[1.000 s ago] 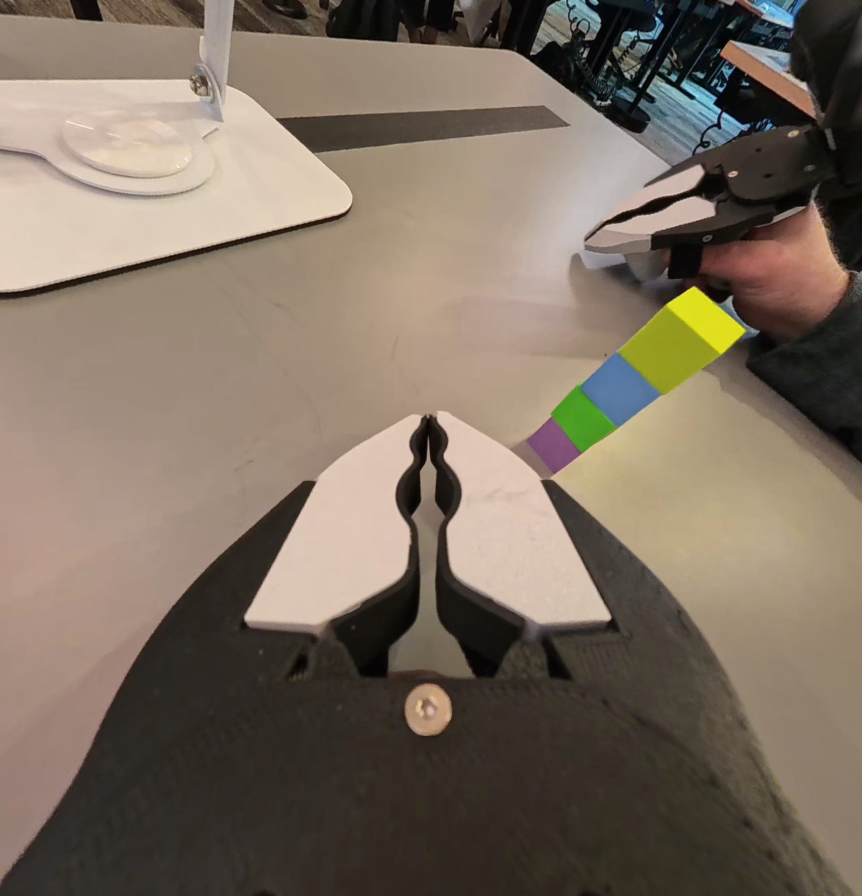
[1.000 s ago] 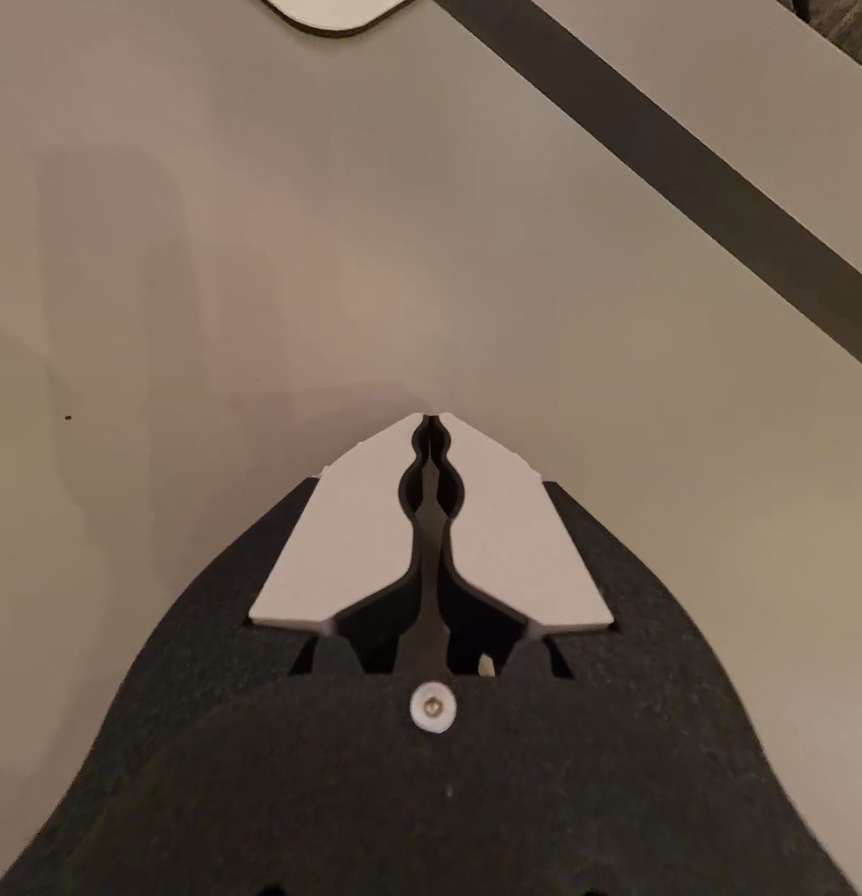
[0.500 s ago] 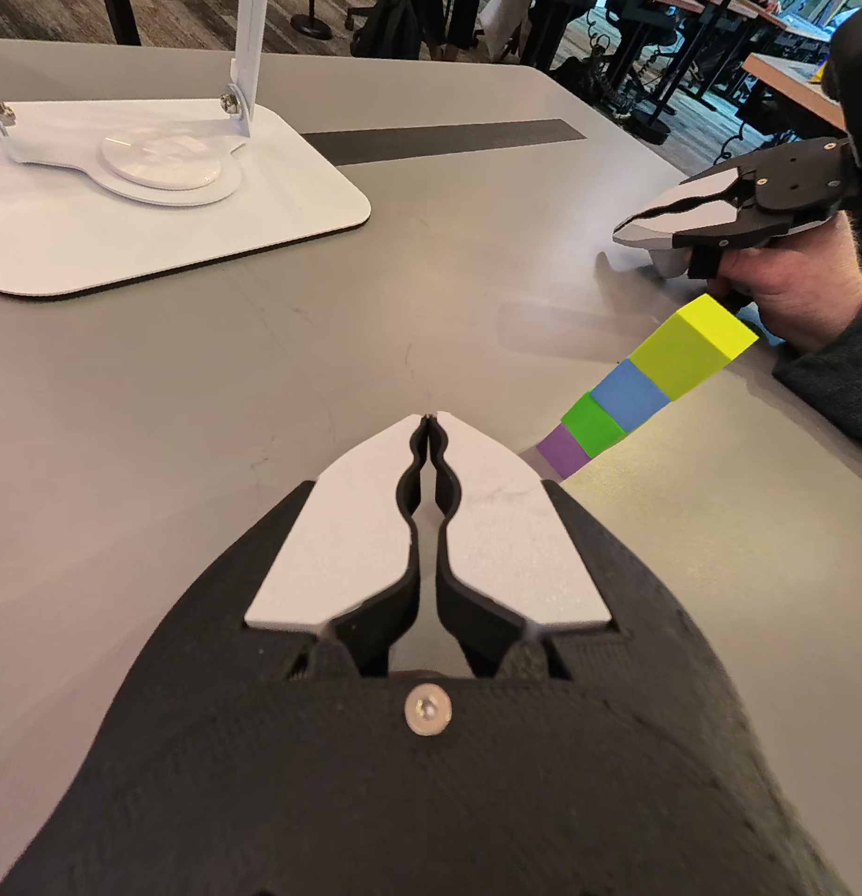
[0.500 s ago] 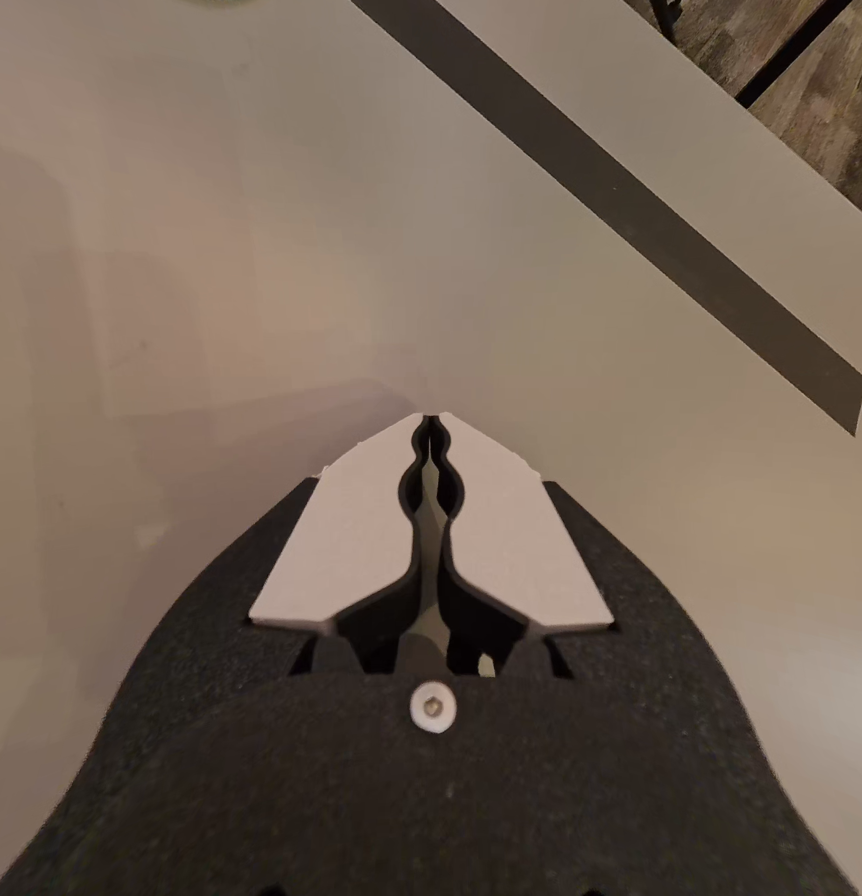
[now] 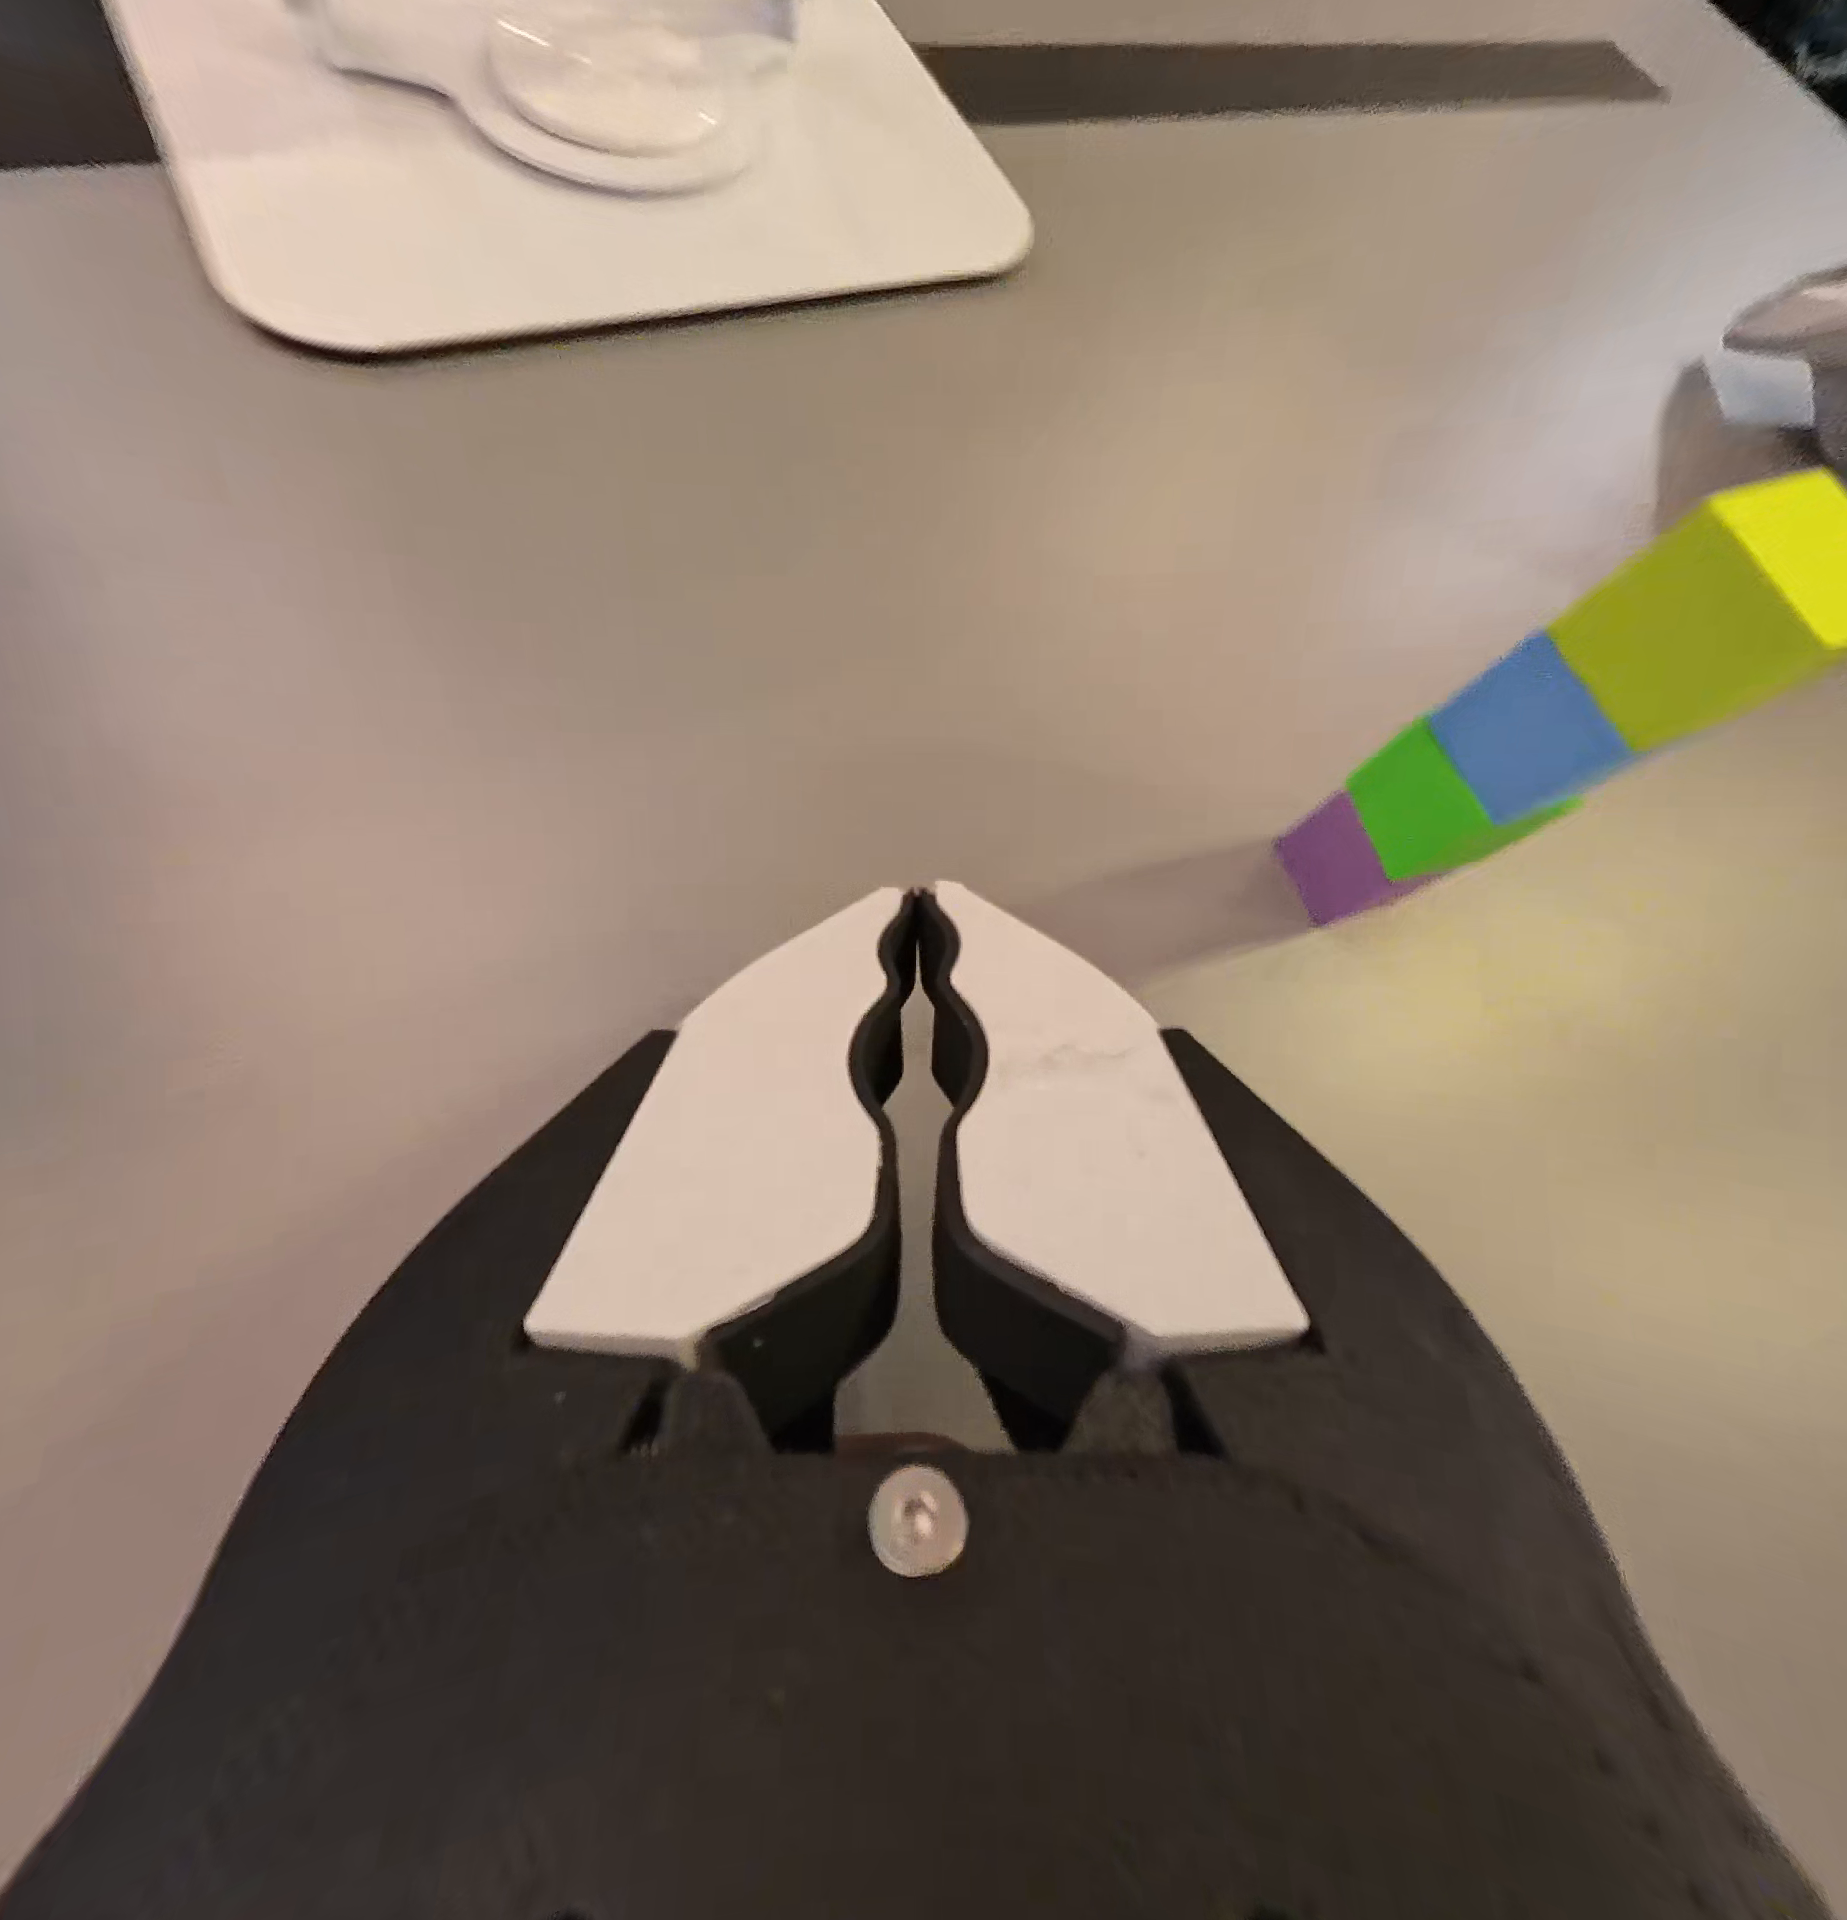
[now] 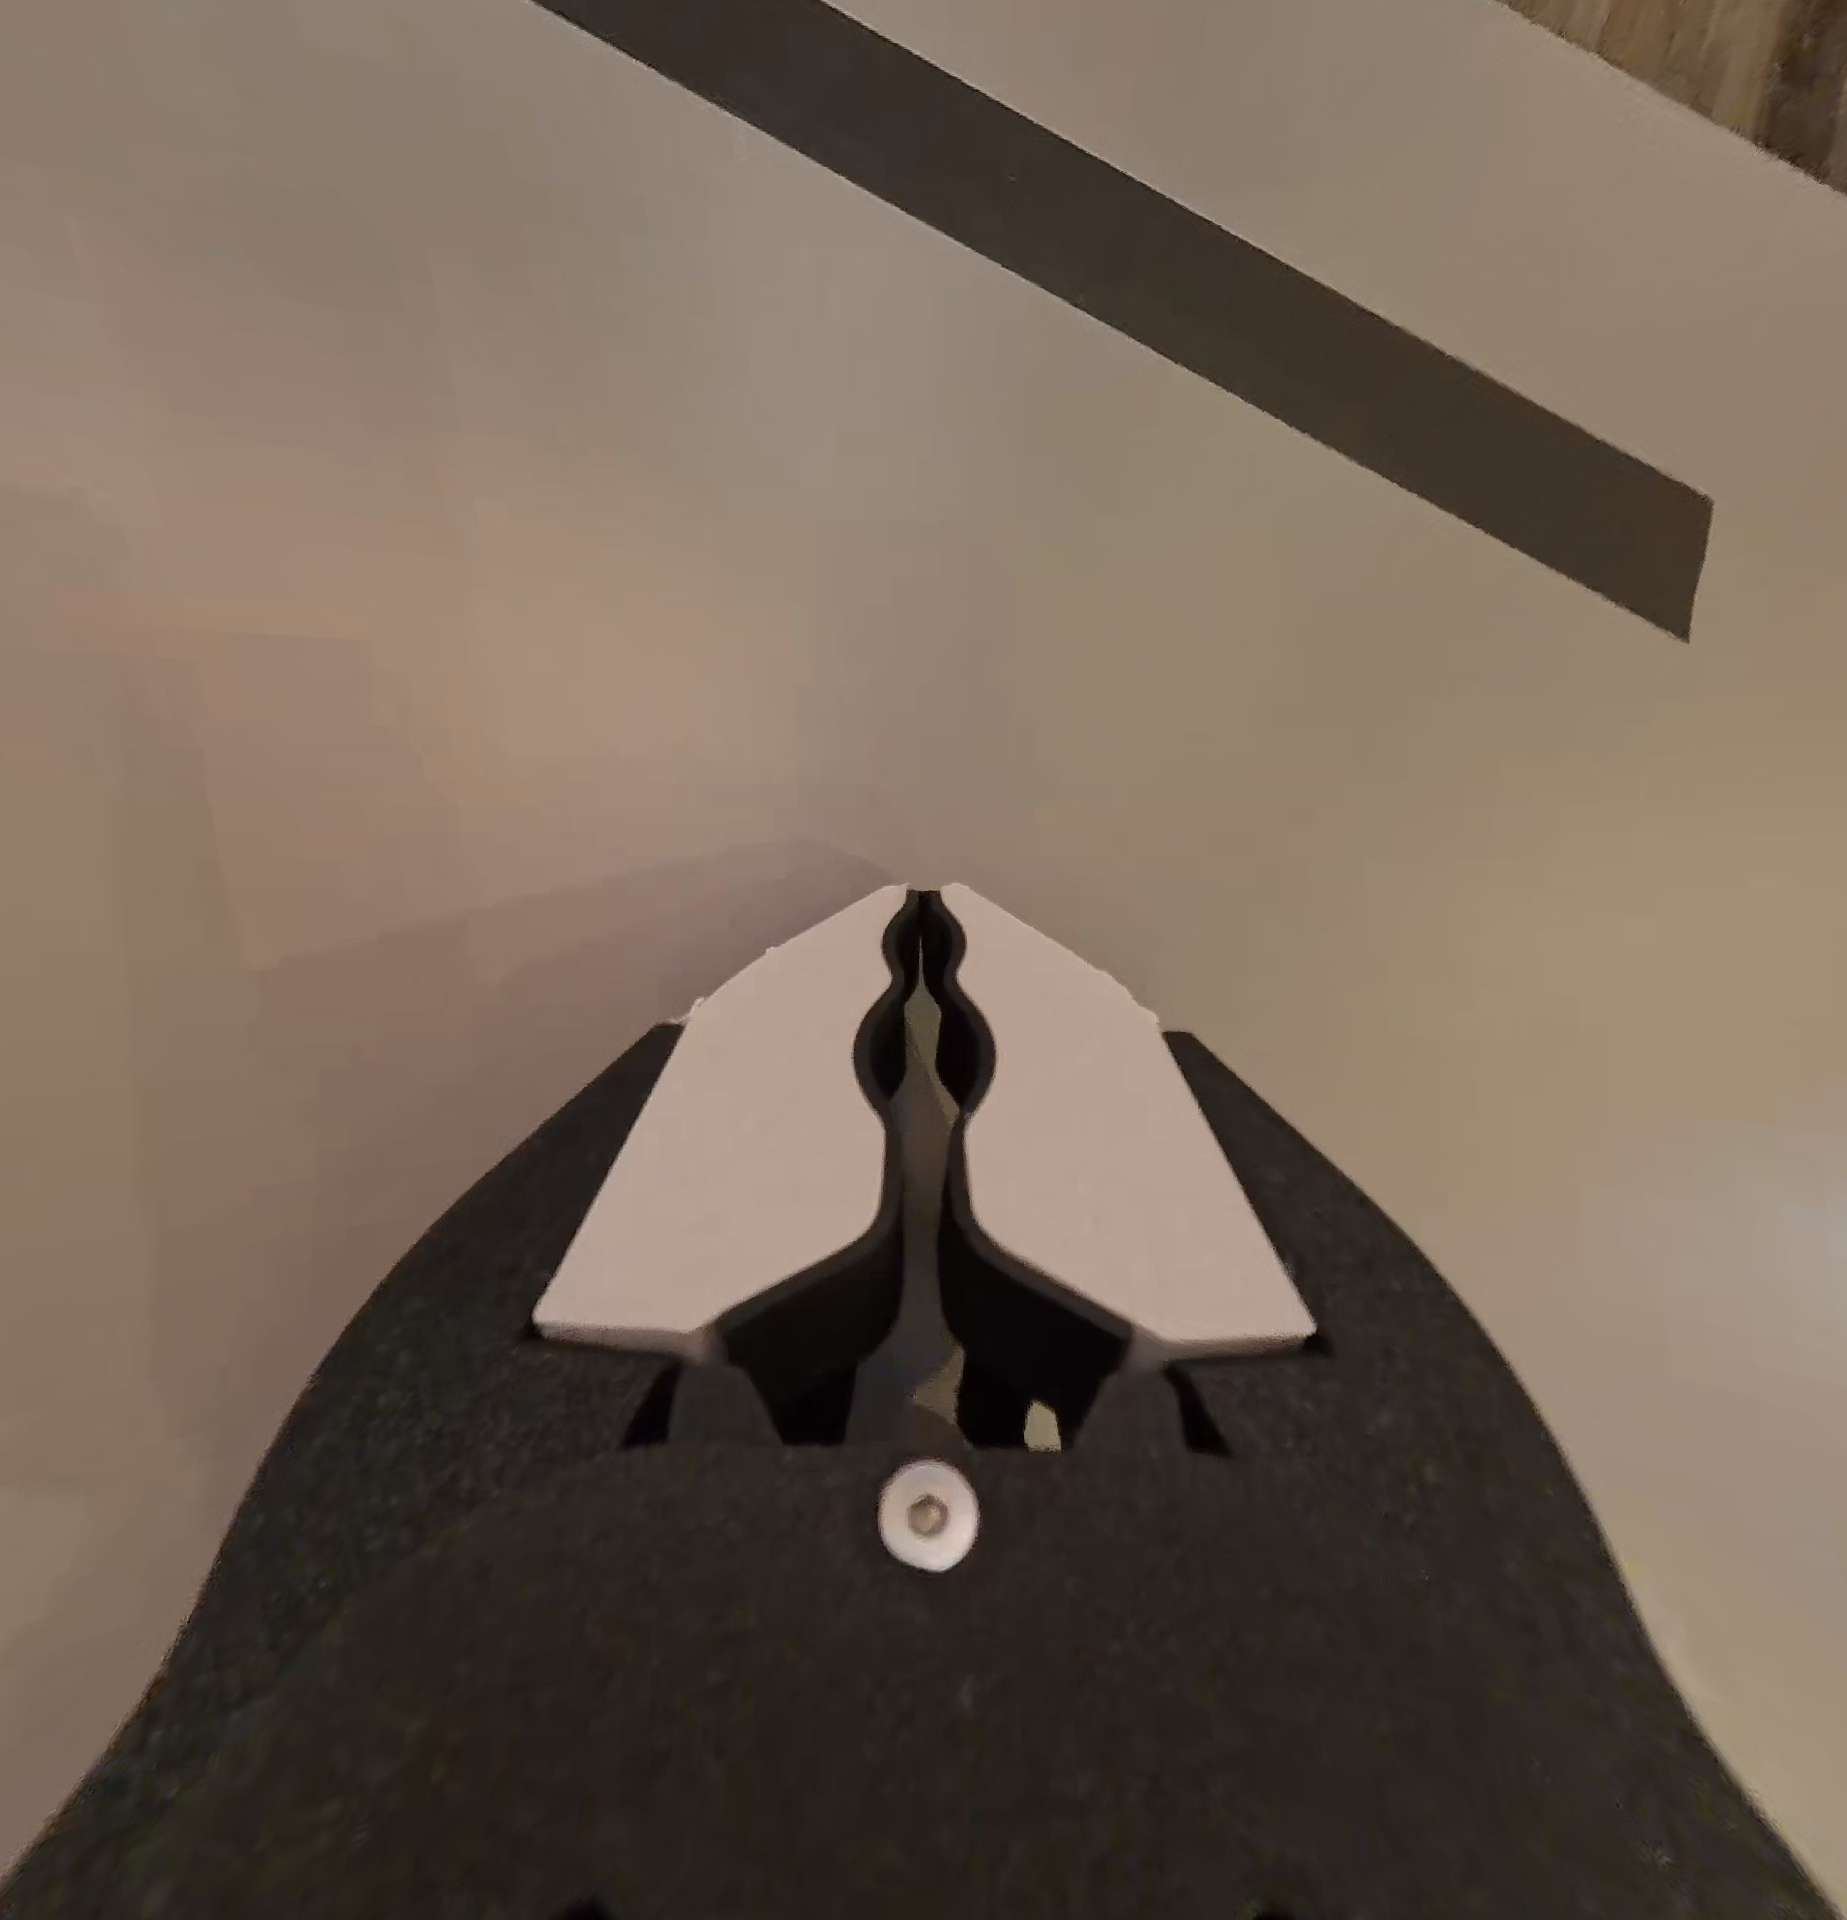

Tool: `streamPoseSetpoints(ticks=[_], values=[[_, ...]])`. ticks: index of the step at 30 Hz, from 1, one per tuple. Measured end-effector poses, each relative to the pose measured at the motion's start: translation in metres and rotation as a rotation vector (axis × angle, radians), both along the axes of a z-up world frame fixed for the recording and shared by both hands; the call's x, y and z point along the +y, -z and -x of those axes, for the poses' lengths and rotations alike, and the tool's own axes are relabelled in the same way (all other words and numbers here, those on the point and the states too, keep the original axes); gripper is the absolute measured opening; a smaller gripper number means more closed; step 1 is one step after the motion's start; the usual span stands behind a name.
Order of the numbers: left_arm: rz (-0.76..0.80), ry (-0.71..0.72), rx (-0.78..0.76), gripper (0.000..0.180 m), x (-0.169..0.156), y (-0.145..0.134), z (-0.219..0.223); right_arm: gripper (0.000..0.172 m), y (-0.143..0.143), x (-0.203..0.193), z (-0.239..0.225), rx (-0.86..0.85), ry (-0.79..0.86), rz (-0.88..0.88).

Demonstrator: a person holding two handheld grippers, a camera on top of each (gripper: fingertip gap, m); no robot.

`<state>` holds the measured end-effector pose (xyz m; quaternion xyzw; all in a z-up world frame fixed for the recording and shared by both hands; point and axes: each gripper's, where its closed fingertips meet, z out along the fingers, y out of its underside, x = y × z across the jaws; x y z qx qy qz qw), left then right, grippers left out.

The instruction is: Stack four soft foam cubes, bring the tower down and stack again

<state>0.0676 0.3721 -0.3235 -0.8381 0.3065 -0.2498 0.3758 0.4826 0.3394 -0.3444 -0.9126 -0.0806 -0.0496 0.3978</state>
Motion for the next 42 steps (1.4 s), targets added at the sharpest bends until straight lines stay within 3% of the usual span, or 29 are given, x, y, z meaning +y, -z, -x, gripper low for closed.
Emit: streamPoseSetpoints(ticks=[1,9,19,24,27,30,33,36,39,41,42], values=[[0.004,0.020,0.034,0.000,-0.006,0.004,-0.009,0.000,0.000,-0.001,-0.003,0.007,0.006,0.002],[0.092,0.294,0.033,0.000,-0.068,0.007,-0.151,0.000,0.000,-0.002,-0.002,0.004,-0.003,0.002],[0.050,0.207,0.038,0.000,-0.042,0.012,-0.095,0.000,0.001,-0.003,-0.010,0.029,0.008,0.011],[0.072,0.226,0.017,0.000,-0.041,0.012,-0.091,0.000,0.001,-0.004,-0.006,0.028,-0.005,0.011],[0.015,0.343,-0.002,0.003,-0.052,0.005,-0.101,0.000,0.001,-0.003,-0.006,0.037,-0.009,0.014],[-0.038,0.521,-0.082,0.039,-0.070,-0.010,-0.121,0.000,0.001,-0.003,-0.004,0.041,-0.018,0.015],[-0.137,0.684,-0.008,0.061,-0.085,-0.007,-0.139,0.000,0.001,-0.002,-0.001,0.043,-0.036,0.016],[-0.172,0.845,0.072,0.069,-0.102,0.004,-0.156,0.000,0.002,-0.002,0.001,0.046,-0.043,0.017],[-0.193,0.887,0.111,0.071,-0.100,0.009,-0.171,0.000,0.002,-0.002,0.001,0.054,-0.043,0.020],[-0.172,0.914,0.121,0.063,-0.101,0.011,-0.178,0.000,0.002,-0.002,0.002,0.058,-0.046,0.021],[-0.166,0.937,0.124,0.045,-0.103,0.012,-0.181,0.000,0.002,-0.002,0.002,0.058,-0.048,0.021]])
